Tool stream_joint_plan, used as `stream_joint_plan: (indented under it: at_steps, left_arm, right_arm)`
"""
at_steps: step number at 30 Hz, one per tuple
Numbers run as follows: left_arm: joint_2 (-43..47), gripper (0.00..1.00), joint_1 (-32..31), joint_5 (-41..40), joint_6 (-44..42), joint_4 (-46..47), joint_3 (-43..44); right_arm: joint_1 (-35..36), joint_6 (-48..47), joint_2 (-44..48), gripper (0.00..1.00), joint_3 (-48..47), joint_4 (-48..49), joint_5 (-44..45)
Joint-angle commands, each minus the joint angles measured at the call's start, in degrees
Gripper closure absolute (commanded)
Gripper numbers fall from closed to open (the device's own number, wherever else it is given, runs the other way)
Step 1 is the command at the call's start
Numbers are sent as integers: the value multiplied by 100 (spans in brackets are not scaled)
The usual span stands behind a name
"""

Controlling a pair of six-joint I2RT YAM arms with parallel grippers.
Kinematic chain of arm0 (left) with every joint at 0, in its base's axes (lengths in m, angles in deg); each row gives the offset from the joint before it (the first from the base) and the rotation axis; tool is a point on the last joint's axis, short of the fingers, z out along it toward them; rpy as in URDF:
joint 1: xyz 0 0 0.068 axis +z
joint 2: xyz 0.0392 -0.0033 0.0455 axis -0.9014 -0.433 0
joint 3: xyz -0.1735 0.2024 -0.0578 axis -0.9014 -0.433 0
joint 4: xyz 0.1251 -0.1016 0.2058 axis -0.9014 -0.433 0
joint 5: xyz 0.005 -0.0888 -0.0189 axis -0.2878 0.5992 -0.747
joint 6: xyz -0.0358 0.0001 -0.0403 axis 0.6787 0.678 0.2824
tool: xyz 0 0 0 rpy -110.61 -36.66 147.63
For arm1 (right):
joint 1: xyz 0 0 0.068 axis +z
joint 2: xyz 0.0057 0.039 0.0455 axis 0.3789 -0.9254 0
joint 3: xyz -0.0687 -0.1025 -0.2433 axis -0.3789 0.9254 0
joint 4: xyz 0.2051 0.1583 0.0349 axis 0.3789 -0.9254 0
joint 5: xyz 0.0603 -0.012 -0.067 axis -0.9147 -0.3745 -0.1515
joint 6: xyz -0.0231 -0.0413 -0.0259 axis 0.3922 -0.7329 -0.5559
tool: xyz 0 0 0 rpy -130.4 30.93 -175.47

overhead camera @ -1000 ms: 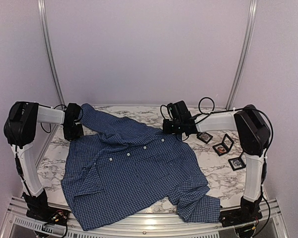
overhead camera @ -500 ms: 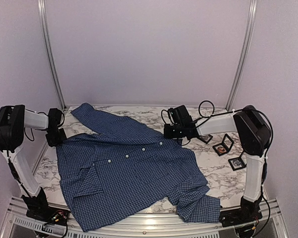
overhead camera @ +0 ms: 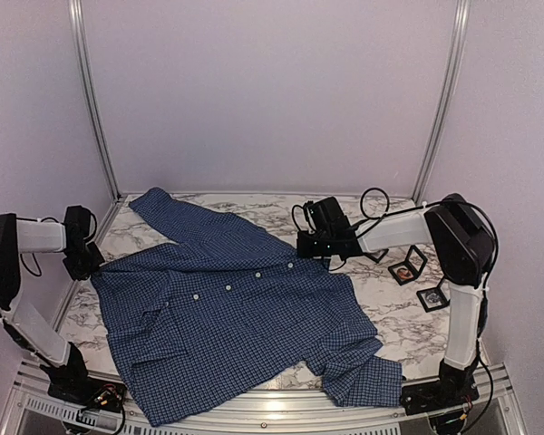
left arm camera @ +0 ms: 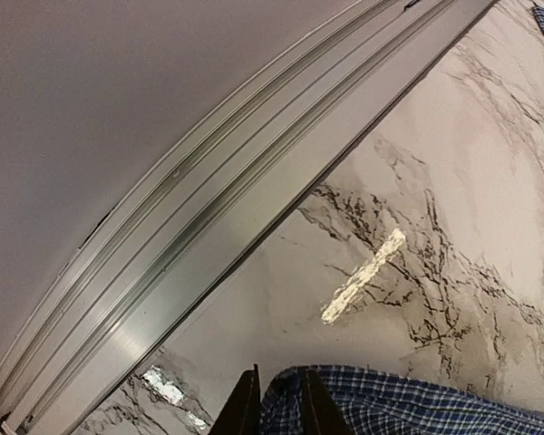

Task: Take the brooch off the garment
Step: Smooth out the flattened clothing at the center of the board.

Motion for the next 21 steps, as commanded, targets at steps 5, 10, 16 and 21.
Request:
stream_joint_plan:
  at_steps: [5, 10, 16, 21]
  left_arm:
    - [675, 65, -887, -265, -286, -277, 851]
    - [245, 64, -1691, -69, -420, -199, 1613]
    - [-1032, 64, -2864, 260, -558, -164, 2925]
    - [-2251, 66, -3384, 645, -459, -59, 4180]
  right_arm:
    - [205, -214, 452, 73, -229, -311, 176]
    - [323, -349, 685, 50, -541, -743, 491]
    - [535, -355, 1049, 35, -593, -1248, 670]
    - [850, -89, 1487, 42, -110, -1407, 522]
